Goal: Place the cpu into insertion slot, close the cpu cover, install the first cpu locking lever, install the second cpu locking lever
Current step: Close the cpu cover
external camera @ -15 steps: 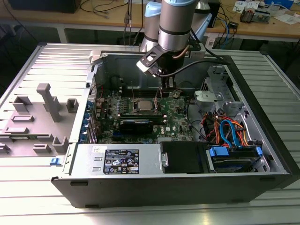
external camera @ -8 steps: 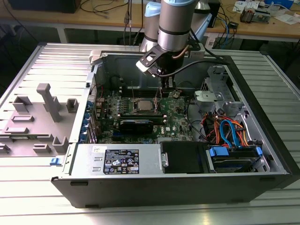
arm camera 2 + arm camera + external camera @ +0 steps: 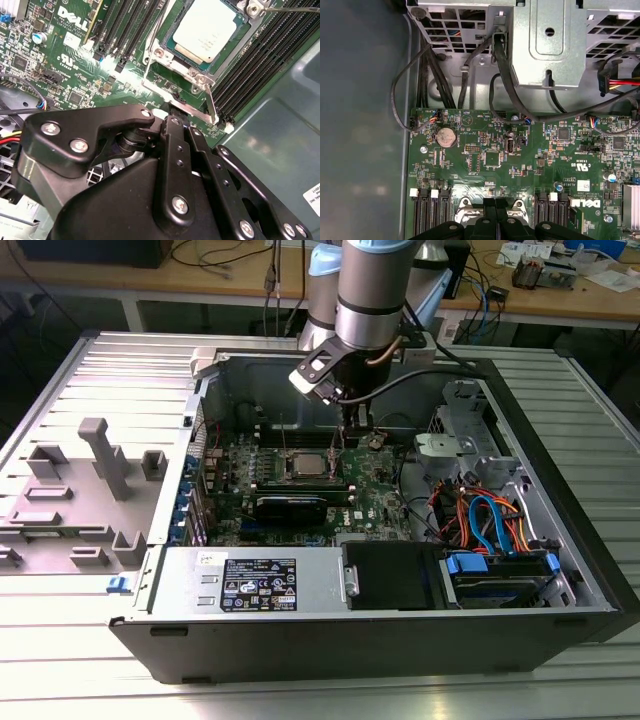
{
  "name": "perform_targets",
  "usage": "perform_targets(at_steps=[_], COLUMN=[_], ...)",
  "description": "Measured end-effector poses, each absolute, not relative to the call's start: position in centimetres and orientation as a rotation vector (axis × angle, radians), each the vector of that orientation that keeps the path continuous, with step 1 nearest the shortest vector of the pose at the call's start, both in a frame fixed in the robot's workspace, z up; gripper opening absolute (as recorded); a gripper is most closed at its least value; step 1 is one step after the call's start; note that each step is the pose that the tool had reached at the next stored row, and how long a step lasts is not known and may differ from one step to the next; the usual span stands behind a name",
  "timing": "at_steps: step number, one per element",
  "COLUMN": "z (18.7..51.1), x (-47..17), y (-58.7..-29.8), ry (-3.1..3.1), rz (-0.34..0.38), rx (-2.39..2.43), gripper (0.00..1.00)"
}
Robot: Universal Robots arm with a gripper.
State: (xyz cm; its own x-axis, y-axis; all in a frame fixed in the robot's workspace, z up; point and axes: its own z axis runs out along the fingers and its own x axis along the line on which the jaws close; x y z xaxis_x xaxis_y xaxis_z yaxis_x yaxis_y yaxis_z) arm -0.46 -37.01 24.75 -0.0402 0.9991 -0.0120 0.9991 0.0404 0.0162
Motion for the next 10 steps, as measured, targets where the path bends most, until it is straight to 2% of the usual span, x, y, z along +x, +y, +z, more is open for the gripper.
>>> perform_targets(at_steps=[10], z=[24.73], x=[-0.71], y=[-37.01], ry=[2.251], rz=[0.005], rx=[2.162], gripper=[0.11])
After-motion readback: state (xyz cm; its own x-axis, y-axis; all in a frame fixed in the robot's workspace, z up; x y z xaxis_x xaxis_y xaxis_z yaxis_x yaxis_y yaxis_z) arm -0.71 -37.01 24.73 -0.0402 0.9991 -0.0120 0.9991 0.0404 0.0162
